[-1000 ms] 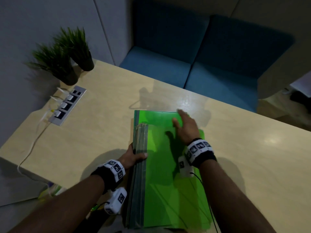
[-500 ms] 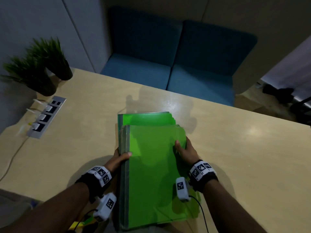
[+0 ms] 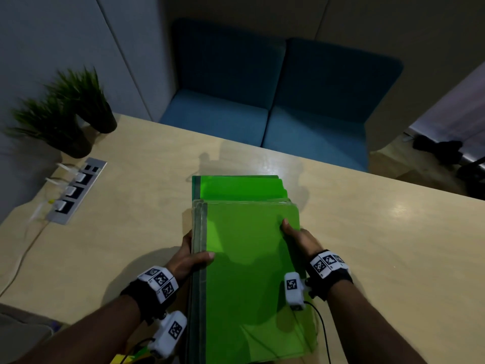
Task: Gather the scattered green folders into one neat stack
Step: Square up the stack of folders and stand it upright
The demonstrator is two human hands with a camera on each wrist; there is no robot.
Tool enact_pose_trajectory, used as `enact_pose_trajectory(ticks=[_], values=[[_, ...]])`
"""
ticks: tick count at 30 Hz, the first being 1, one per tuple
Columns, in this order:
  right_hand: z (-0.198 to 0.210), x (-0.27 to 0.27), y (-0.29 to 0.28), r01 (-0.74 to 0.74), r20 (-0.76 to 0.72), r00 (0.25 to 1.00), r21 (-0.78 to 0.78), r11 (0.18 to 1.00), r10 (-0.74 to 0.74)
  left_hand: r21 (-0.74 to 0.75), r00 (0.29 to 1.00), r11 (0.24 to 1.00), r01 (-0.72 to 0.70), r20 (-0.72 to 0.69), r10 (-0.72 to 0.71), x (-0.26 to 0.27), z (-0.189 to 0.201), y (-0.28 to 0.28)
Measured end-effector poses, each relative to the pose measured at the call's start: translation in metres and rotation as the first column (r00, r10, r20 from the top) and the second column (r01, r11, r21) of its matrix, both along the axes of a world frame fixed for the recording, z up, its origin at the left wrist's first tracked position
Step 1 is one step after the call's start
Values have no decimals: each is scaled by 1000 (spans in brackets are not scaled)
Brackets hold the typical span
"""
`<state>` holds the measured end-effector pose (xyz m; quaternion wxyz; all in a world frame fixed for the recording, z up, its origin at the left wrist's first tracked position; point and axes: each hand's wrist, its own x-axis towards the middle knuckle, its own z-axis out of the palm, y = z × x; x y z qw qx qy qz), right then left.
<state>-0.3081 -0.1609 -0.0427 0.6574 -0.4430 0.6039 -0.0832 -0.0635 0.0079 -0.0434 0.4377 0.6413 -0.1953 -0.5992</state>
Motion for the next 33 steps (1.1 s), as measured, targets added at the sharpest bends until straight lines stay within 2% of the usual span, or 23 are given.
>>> enact_pose_trajectory(ticks=[2,4,8,11,13,14,15,16,17,18,20,21,22,23,24,25,26,28,29,31,33], values=[[5,-2,-4,8,59,998,13,1000,-9,-7,1000,1000,7,4,-7,-2,10,-7],[18,-3,-13,35,130,991,-66,997,-26,-45,998,999,7,55,-5,1,21,-14],[70,-2,-36,163,315,947,-297,941,-64,-195,953,973,126,296,-64,6,58,-40],[106,-8,-49,261,430,903,-526,809,-11,-383,916,902,201,399,-35,6,91,-55],[123,-15,-46,319,497,867,-615,721,40,-383,884,881,277,462,-78,9,103,-58],[127,-19,-42,325,503,862,-638,698,57,-395,893,858,327,427,-144,12,104,-59],[127,-23,-37,319,500,863,-650,689,72,-406,840,819,407,519,-160,11,101,-57],[126,-26,-30,300,496,864,-646,702,87,-425,726,735,529,675,-132,14,95,-55],[122,-28,-23,275,501,859,-628,728,107,-504,811,687,523,543,-219,15,99,-54],[116,-31,-16,244,499,857,-610,754,126,-552,882,688,471,300,-364,13,104,-58],[106,-41,-6,211,476,866,-624,752,153,-386,830,734,558,254,-497,5,87,-59],[105,-46,-4,184,468,867,-618,764,169,-297,844,795,528,286,-454,10,79,-52],[104,-52,-5,156,457,872,-600,785,176,-242,829,817,523,367,-422,5,71,-46],[108,-53,-7,124,431,883,-592,796,183,-194,811,835,515,426,-401,7,70,-42],[113,-53,-10,108,400,897,-607,787,186,-205,766,818,537,524,-372,11,68,-38],[121,-52,-14,120,385,906,-635,763,178,-262,736,800,540,609,-297,11,78,-38],[131,-49,-17,157,397,905,-646,747,153,-385,745,756,529,637,-197,11,82,-38],[148,-43,-19,248,460,882,-634,733,99,-556,828,695,456,552,-102,-1,102,-48],[153,-41,-18,278,489,867,-629,726,92,-654,855,611,446,514,-73,-1,100,-51],[164,-35,-14,293,483,874,-616,731,57,-688,838,526,500,537,-95,-2,102,-52],[167,-29,-16,296,424,905,-597,746,-20,-709,829,508,490,559,-19,0,98,-52]])
